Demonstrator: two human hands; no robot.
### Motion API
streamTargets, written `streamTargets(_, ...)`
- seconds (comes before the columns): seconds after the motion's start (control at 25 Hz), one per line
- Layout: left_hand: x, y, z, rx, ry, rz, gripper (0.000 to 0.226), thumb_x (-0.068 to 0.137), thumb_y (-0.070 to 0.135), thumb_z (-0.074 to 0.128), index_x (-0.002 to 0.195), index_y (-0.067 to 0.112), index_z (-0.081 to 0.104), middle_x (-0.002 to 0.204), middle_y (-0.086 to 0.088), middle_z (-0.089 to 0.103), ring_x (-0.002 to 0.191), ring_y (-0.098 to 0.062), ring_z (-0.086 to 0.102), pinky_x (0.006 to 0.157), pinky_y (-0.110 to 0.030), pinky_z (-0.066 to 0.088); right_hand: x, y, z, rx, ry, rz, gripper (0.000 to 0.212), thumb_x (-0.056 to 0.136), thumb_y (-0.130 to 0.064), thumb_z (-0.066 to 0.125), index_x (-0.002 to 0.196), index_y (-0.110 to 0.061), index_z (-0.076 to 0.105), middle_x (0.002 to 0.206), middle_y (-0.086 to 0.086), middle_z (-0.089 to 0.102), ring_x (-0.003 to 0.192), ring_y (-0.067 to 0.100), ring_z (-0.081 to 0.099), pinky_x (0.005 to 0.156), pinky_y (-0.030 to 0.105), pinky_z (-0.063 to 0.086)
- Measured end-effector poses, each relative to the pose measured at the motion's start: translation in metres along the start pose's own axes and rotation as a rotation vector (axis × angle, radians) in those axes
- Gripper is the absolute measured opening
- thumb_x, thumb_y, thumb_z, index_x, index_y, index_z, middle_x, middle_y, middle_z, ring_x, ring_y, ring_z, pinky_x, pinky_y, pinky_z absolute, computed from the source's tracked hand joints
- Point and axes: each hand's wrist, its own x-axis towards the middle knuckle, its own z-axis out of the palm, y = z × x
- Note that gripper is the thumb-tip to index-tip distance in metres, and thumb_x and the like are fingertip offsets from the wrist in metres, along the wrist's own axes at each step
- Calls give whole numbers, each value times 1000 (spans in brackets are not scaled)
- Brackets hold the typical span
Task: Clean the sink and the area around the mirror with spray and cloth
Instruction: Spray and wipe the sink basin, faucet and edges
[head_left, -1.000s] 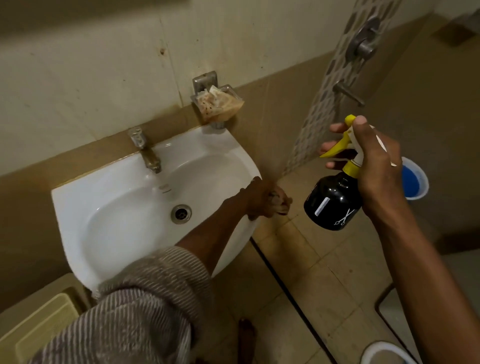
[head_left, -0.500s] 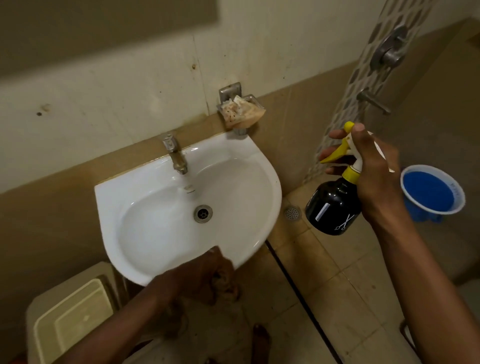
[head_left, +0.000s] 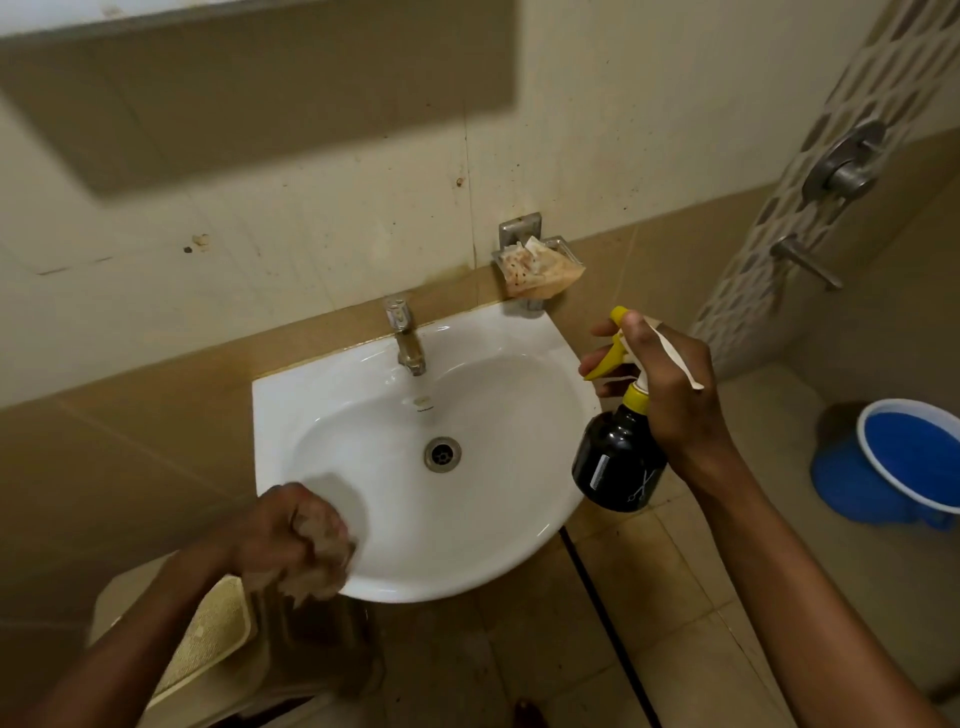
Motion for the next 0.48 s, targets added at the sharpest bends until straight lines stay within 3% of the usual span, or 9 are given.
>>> streamTargets(0.12, 33, 39, 23, -559, 336, 160, 38, 52, 6, 79, 87, 22, 81, 86, -5, 80, 78, -20, 77, 63, -21, 59, 7, 5, 1, 8, -3, 16, 37, 103, -43, 50, 95, -19, 77, 80, 1, 81, 75, 15, 78, 65, 28, 62)
streamTargets(0.2, 77, 70, 61, -757, 518, 150, 41, 59, -1, 80, 98, 13, 78, 96, -16, 77, 81, -26, 74, 62, -22, 60, 10, 8, -2, -6, -1, 22, 41, 103, -43, 51, 92, -14, 78, 85, -1, 82, 78, 17, 78, 65, 30, 61)
streamTargets(0.32, 145, 97, 114, -767, 568, 12, 43, 75, -10, 74, 114, 7, 70, 110, -16, 72, 98, -32, 69, 81, -39, 61, 11, 13, -17, -30, 24, 34, 44, 98, -51, 54, 85, -18, 79, 90, -2, 82, 78, 23, 78, 63, 29, 60)
streamTargets(0.4, 175, 103, 135, -640, 520, -60, 38, 80, 9, 77, 117, 12, 69, 114, -13, 71, 106, -37, 66, 93, -48, 56, 9, 14, -33, -26, 48, 37, 43, 94, -58, 55, 84, -24, 80, 89, 1, 82, 78, 25, 78, 62, 29, 61)
streamTargets(0.48, 190, 110, 150, -364, 459, -53, 45, 83, 24, 72, 126, 15, 64, 120, -8, 67, 111, -32, 63, 95, -45, 53, 8, 14, -49, -32, 65, 40, 40, 94, -59, 55, 89, -29, 81, 89, 5, 81, 81, 24, 79, 63, 29, 61)
